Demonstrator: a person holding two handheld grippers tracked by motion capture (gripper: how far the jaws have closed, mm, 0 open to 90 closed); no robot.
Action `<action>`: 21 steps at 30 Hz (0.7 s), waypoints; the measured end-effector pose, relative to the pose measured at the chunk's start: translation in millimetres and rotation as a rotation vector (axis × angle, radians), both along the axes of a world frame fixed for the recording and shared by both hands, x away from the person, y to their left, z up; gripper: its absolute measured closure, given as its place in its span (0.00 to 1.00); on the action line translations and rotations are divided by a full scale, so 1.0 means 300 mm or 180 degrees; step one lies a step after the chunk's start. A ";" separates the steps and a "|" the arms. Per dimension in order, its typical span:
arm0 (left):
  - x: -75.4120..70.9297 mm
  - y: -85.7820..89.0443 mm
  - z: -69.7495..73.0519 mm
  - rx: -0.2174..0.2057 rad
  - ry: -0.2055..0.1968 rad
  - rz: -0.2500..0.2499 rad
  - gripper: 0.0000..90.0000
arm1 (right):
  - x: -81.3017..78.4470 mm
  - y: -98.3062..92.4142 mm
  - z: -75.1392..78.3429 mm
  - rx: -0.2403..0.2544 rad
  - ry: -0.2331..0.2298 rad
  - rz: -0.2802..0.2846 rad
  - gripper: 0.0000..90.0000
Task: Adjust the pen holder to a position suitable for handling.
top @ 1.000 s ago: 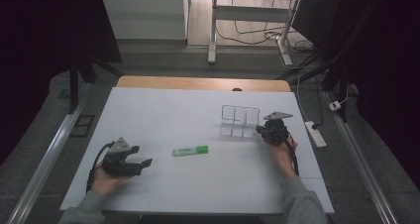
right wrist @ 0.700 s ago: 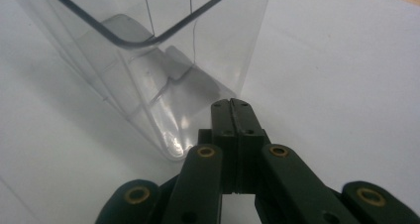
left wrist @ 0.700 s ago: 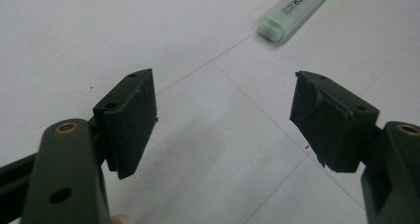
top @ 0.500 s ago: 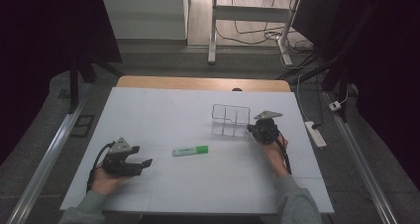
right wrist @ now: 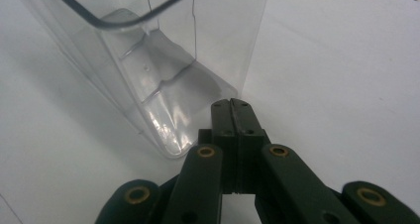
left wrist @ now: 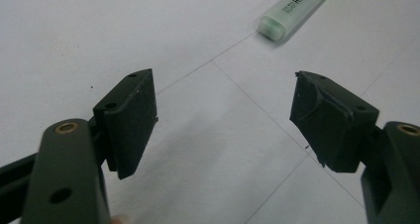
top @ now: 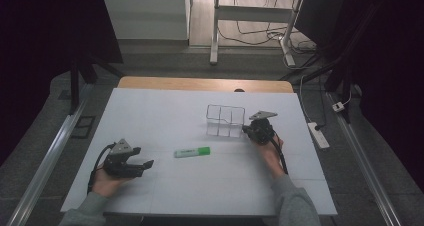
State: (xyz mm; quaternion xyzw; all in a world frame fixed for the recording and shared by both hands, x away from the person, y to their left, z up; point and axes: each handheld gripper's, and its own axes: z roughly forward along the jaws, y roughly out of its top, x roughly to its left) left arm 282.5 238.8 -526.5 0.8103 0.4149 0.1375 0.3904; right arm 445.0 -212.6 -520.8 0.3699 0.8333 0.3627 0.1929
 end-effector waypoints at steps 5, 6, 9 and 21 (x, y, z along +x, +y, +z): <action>0.000 0.000 0.000 0.0002 0.0005 -0.0005 0.29 | 0.005 0.030 -0.005 0.0015 -0.0002 0.0017 0.99; -0.001 0.000 0.000 0.0001 0.0006 -0.0006 0.29 | 0.006 0.036 -0.005 0.0009 0.0010 0.0020 0.99; -0.001 -0.001 0.000 0.0004 0.0006 -0.0007 0.29 | 0.010 0.055 -0.008 0.0025 0.0032 0.0023 0.99; 0.000 0.001 -0.001 0.0018 0.0009 -0.0015 0.29 | 0.021 0.115 -0.019 0.0039 0.0023 0.0089 0.99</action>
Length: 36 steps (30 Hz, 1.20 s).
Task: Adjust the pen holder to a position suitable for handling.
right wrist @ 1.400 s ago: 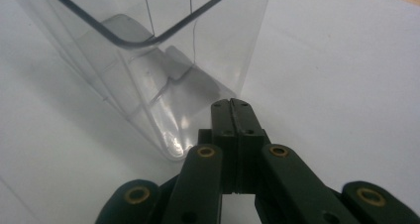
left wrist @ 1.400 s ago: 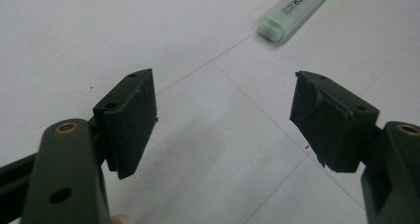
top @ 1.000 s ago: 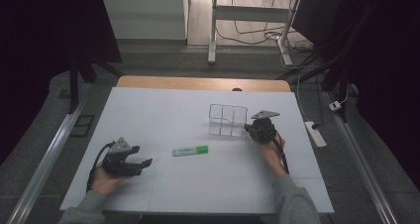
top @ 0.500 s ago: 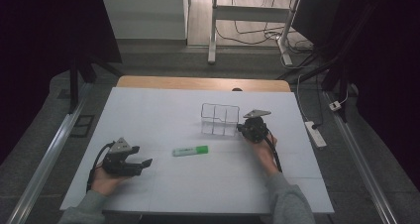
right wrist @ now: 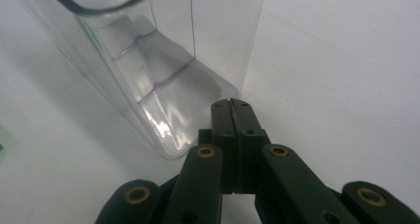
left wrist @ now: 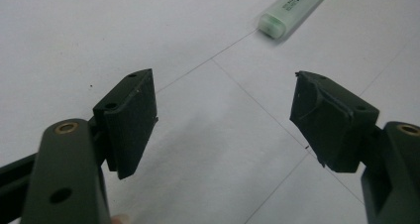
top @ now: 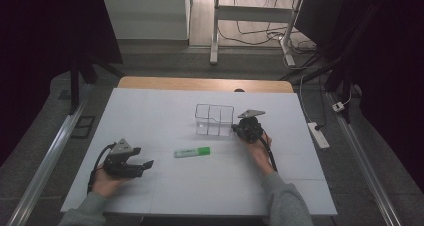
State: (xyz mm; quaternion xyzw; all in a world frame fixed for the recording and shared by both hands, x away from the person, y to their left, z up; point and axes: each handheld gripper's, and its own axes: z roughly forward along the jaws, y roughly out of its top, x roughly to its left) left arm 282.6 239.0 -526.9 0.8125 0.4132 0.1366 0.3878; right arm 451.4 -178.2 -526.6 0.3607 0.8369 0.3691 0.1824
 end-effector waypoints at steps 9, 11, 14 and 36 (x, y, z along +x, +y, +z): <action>0.000 0.000 -0.001 0.0016 0.0008 -0.0003 0.29 | 0.005 0.019 0.000 0.0084 -0.0003 0.0056 0.99; -0.001 0.001 0.000 0.0018 0.0004 -0.0008 0.28 | 0.000 0.013 0.008 0.0046 -0.0077 0.0027 0.99; -0.002 0.003 0.001 0.0007 0.0005 0.0003 0.28 | -0.009 0.000 0.025 0.0046 -0.0083 0.0029 0.99; 0.004 0.007 -0.002 0.0004 -0.0001 -0.0030 0.29 | -0.215 -0.244 0.086 0.0117 0.0059 0.0054 0.99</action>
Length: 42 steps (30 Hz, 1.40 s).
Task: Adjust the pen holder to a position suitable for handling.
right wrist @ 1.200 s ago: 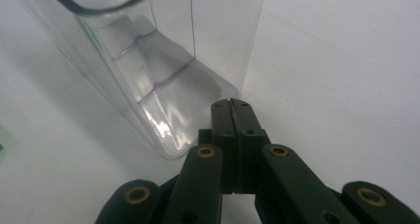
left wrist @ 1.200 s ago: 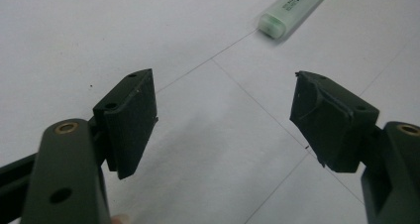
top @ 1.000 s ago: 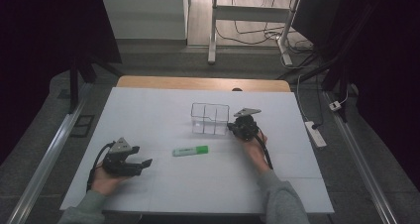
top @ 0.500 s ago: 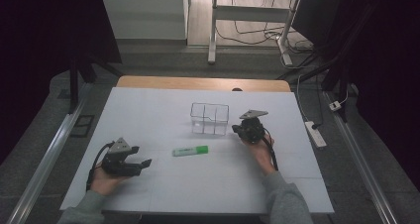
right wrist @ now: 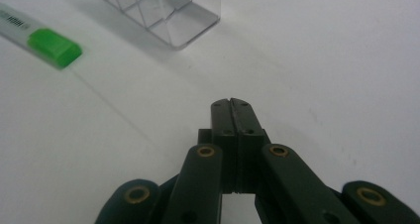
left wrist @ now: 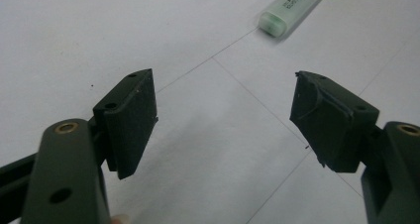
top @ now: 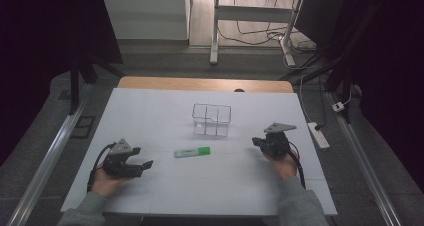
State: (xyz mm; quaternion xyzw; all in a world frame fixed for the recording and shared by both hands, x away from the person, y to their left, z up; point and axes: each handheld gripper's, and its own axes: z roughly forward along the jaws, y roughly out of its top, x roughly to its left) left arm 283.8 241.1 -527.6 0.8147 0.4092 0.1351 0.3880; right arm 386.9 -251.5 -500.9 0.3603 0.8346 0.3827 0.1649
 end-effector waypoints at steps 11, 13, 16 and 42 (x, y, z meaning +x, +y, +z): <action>0.007 0.003 -0.003 -0.0012 -0.0001 -0.0028 0.29 | -0.117 -0.095 0.005 0.0083 -0.0011 0.0025 0.62; 0.007 0.002 -0.003 0.0000 -0.0015 -0.0049 0.29 | -0.132 -0.110 0.009 0.0083 -0.0033 0.0027 0.59; 0.008 0.001 -0.004 0.0017 -0.0011 -0.0075 0.29 | -0.143 -0.119 0.008 0.0133 -0.0055 0.0063 0.54; 0.009 -0.063 0.084 0.0093 -0.0078 -0.0406 0.30 | -0.165 -0.136 -0.007 0.0050 -0.0123 0.0192 0.42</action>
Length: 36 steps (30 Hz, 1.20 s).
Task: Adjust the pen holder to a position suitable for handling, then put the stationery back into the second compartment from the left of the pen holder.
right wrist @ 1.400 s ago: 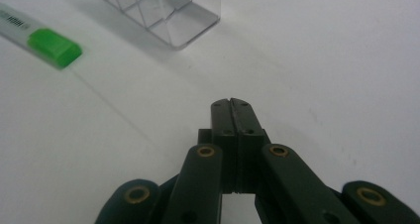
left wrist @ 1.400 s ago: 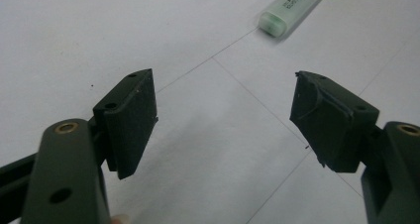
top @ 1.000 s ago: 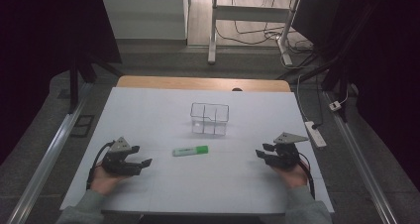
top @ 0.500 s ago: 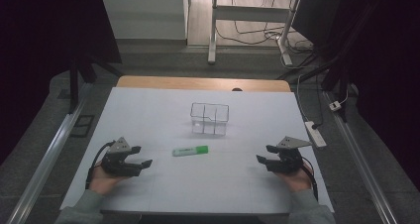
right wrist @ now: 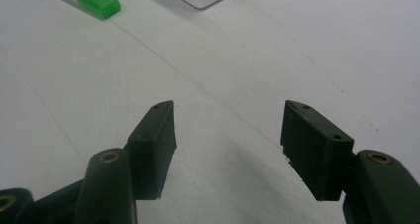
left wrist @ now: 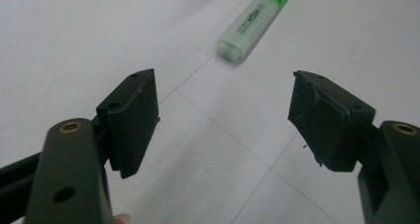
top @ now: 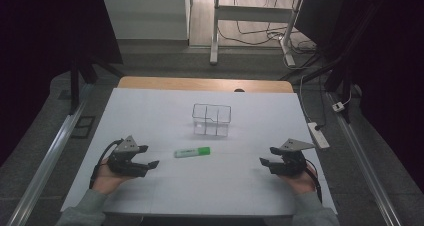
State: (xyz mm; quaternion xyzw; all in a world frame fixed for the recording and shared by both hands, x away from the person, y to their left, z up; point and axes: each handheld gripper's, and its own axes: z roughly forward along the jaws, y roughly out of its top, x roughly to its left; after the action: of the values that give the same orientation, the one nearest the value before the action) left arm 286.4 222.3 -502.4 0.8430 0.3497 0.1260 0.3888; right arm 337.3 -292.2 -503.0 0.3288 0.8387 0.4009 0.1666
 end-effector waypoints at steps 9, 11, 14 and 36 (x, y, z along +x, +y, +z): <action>0.043 -0.056 0.040 0.0023 -0.0015 -0.0147 0.30 | 0.002 -0.006 -0.005 0.0031 0.0049 0.0005 0.42; 0.058 -0.078 0.046 0.0035 -0.0014 -0.0195 0.30 | 0.002 -0.007 -0.006 0.0025 0.0062 0.0008 0.42; 0.070 -0.099 0.052 0.0081 -0.0014 -0.0249 0.30 | 0.002 -0.007 -0.007 0.0024 0.0066 0.0012 0.42; 0.189 -0.256 0.085 0.0241 0.0051 -0.0574 0.30 | 0.004 -0.002 -0.009 -0.0005 0.0065 0.0025 0.42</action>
State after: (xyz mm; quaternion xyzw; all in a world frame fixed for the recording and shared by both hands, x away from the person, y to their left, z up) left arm 343.3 145.4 -476.9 0.8861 0.2705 0.0969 0.3637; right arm 338.4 -292.9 -505.8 0.3295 0.8419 0.3976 0.1568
